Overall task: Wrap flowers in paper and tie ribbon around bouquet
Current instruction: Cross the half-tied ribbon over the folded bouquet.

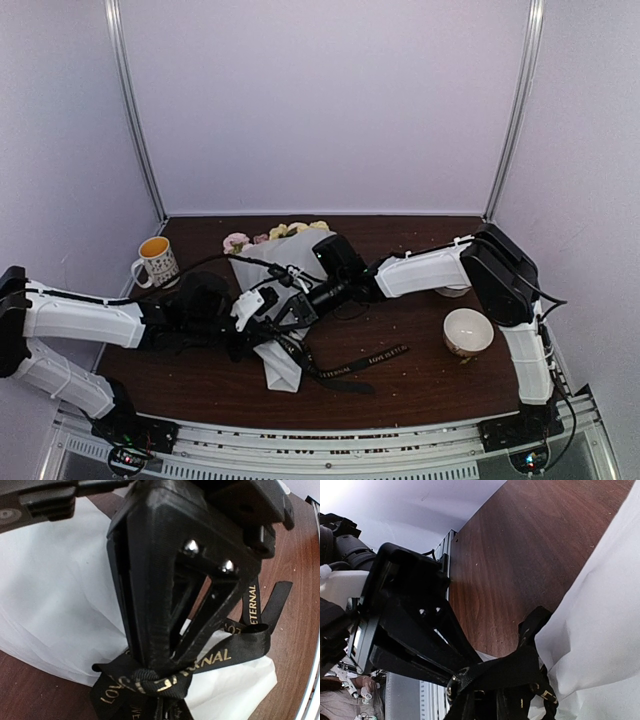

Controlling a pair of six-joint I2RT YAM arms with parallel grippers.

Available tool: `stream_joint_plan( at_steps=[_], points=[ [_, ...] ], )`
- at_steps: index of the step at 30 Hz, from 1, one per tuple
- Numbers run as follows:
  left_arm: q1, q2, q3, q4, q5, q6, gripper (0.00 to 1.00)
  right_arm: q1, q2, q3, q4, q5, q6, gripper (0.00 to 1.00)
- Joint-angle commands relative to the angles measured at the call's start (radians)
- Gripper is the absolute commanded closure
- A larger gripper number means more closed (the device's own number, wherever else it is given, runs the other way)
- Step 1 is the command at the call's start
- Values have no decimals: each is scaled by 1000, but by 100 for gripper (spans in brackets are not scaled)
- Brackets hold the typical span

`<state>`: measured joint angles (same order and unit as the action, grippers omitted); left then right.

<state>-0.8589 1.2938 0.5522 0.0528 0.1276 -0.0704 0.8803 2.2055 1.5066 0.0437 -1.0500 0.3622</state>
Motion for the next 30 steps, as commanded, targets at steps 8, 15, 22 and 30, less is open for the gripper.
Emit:
stream_joint_plan(
  at_steps=[8,15,22,30],
  points=[
    [28,54,17,83,-25,-12,100,2,18,24,8,1,-47,82],
    [32,32,1,112,-25,-11,100,3,31,48,-57,28,-128,82],
    [38,50,-2,130,-6,-13,100,1,17,63,-137,109,-218,72],
    [39,56,0,139,14,-7,100,0,-1,61,-152,188,-212,71]
  ],
)
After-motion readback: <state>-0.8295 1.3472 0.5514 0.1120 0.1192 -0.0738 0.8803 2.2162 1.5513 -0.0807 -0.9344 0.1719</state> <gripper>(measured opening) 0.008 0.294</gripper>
